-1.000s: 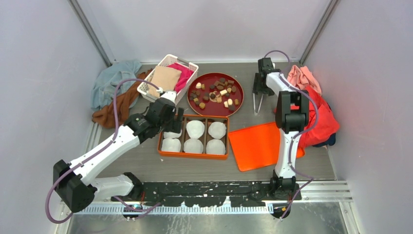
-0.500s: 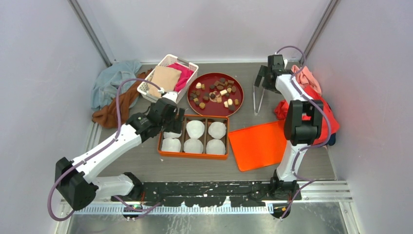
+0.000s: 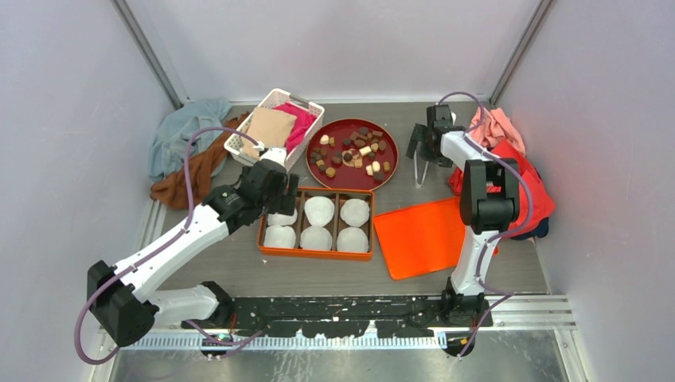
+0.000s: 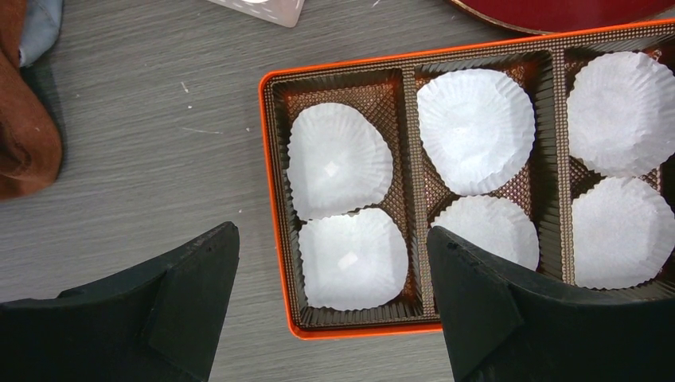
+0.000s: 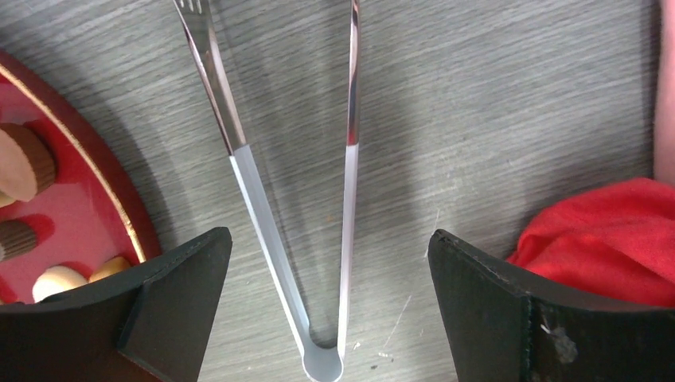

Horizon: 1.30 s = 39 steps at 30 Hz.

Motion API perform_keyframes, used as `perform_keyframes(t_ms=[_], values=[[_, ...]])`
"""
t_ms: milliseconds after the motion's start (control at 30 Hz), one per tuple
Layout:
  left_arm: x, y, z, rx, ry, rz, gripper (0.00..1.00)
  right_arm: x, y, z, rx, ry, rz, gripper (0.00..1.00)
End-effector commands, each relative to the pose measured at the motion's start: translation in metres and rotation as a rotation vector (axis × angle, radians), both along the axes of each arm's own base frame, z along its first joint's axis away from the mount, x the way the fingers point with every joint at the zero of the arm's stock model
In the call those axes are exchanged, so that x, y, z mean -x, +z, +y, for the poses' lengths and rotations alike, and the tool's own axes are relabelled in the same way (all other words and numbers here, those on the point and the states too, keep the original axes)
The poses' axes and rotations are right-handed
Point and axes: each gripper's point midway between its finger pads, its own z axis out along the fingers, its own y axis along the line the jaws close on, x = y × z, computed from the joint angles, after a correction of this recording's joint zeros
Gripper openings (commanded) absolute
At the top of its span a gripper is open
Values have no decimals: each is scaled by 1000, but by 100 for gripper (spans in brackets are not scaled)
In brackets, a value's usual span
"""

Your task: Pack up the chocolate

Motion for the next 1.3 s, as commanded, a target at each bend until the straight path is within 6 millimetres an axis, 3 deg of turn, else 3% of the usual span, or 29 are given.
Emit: perform_keyframes(t_ms=[0, 100, 267, 533, 700, 967, 1033, 1133, 1267], values=[[-8, 11, -3, 34, 22, -53, 88, -20, -5, 1, 24, 34, -41, 100], [-7, 10, -5, 41, 19, -44, 88, -26, -19, -1, 43, 24, -11, 99], [-7, 11, -6, 42, 17, -43, 88, -31, -16, 1, 25, 14, -27, 79], [-7, 11, -3, 31, 22, -47, 88, -25, -27, 6, 1, 5, 23, 81], [-6, 9, -1, 24, 25, -46, 88, -22, -28, 10, 19, 18, 36, 87], [-7, 9, -2, 26, 22, -47, 88, -25, -30, 18, -21, 17, 42, 55], [-7, 9, -2, 25, 21, -48, 88, -24, -27, 18, -24, 8, 37, 62], [-8, 9, -2, 21, 19, -46, 88, -21, -24, 16, -6, -1, 38, 89], [-8, 10, -3, 23, 18, -51, 88, -15, -21, 15, 9, -8, 33, 89]])
